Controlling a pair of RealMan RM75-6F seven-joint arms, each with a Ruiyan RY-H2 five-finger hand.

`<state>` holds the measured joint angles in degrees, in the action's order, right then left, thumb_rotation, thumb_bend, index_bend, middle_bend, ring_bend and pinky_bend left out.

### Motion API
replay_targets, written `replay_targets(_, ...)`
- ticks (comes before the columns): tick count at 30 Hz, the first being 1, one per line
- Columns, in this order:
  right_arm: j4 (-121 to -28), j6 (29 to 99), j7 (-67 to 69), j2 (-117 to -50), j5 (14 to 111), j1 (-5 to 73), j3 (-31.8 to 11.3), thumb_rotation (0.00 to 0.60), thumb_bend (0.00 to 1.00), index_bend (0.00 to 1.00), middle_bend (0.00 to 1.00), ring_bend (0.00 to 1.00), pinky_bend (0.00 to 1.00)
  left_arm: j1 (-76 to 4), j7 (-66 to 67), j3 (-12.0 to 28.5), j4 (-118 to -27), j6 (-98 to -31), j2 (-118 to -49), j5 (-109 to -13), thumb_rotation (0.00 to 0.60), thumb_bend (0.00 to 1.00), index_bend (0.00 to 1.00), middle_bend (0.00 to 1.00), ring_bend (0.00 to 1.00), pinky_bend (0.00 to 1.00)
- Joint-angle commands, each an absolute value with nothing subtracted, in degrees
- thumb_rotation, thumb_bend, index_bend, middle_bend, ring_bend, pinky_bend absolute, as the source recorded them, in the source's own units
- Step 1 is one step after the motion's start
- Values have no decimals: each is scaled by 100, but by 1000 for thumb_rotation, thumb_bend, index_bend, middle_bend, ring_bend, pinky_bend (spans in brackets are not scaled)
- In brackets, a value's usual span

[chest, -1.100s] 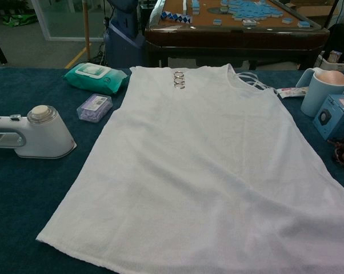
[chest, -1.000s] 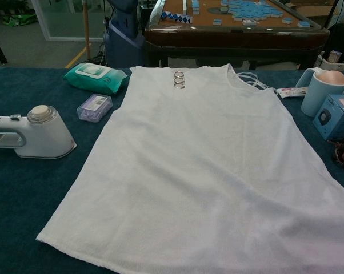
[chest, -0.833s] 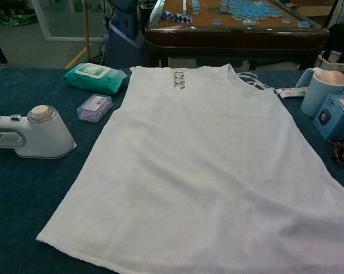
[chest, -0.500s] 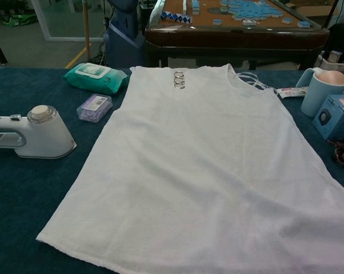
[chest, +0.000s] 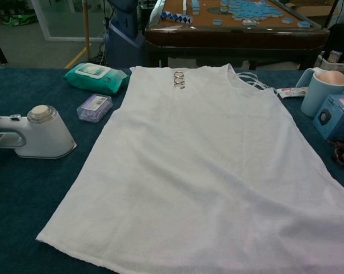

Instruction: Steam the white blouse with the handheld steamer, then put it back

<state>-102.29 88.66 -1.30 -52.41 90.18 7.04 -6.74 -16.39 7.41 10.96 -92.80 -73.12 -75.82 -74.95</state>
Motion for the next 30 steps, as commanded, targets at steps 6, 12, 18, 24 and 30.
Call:
replay_targets(6, -10187, 8787, -32, -5249, 8983, 701, -632, 600, 381, 61, 191, 18, 55, -2072, 1046, 1232, -8652, -6913, -8108, -7107, 600, 57, 161, 184, 132, 170)
replay_targets(12, -10134, 8782, 52, -5245, 8995, 692, -616, 600, 381, 61, 191, 18, 55, -2293, 1155, 1311, -8124, -6848, -8486, -6971, 600, 57, 165, 184, 132, 171)
replay_targets(18, -10084, 8810, 137, -5237, 8983, 646, -589, 600, 381, 61, 191, 18, 55, -2463, 1253, 1343, -7711, -6723, -8737, -6826, 600, 57, 181, 184, 132, 170)
replay_targets(24, -10044, 8820, 190, -5244, 8964, 604, -560, 600, 381, 61, 191, 18, 55, -2595, 1334, 1349, -7209, -6629, -8948, -6716, 600, 58, 189, 187, 132, 171)
replay_targets(30, -10063, 8819, 167, -5240, 8961, 595, -557, 600, 381, 61, 191, 18, 55, -2662, 1165, 1351, -6813, -6574, -9094, -6705, 600, 98, 216, 216, 150, 171)
